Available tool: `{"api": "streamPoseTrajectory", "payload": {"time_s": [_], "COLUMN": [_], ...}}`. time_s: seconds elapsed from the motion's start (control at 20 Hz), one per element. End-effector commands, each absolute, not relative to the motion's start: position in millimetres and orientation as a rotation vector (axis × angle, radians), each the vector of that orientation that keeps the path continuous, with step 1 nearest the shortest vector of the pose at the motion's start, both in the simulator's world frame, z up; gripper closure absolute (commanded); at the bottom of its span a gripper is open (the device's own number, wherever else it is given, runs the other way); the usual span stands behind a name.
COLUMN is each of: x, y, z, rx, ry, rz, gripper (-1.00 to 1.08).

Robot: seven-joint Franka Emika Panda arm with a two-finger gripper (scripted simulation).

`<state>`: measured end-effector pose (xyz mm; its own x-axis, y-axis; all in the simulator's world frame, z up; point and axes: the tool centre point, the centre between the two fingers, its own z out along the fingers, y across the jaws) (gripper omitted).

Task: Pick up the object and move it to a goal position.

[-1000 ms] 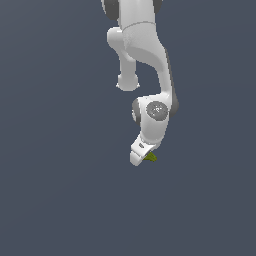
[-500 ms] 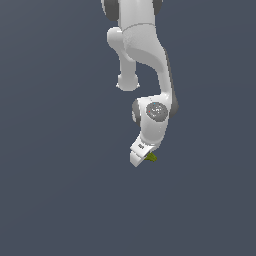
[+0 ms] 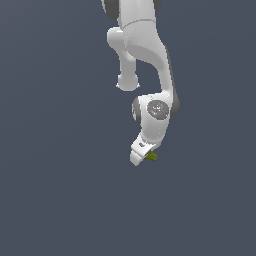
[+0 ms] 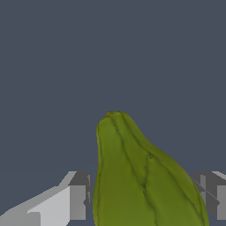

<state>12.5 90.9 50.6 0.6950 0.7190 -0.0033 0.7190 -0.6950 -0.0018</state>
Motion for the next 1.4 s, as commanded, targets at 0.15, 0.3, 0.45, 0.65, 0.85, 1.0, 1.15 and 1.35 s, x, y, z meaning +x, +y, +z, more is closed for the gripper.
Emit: {"api": "streamPoseTrajectory", "payload": {"time_s": [0.15,0.3,0.45,0.65,0.85,1.0,1.15,1.35], "x": [15,17,19,22,25,27,30,34], "y": [96,101,106,113,121,127,132,139], "z": [82,107,136,181,228,262,294,335], "rx": [-2.892,-2.892,-2.892,-2.891,-2.891,-2.890,-2.890,-2.889], "ry": [-1.228,-1.229,-1.229,-1.230,-1.230,-1.230,-1.230,-1.230], "rz": [0.000,0.001,0.001,0.000,0.000,0.000,0.000,0.000], "gripper": [1.08,1.08,1.08,1.08,1.08,1.08,1.08,1.08]}}
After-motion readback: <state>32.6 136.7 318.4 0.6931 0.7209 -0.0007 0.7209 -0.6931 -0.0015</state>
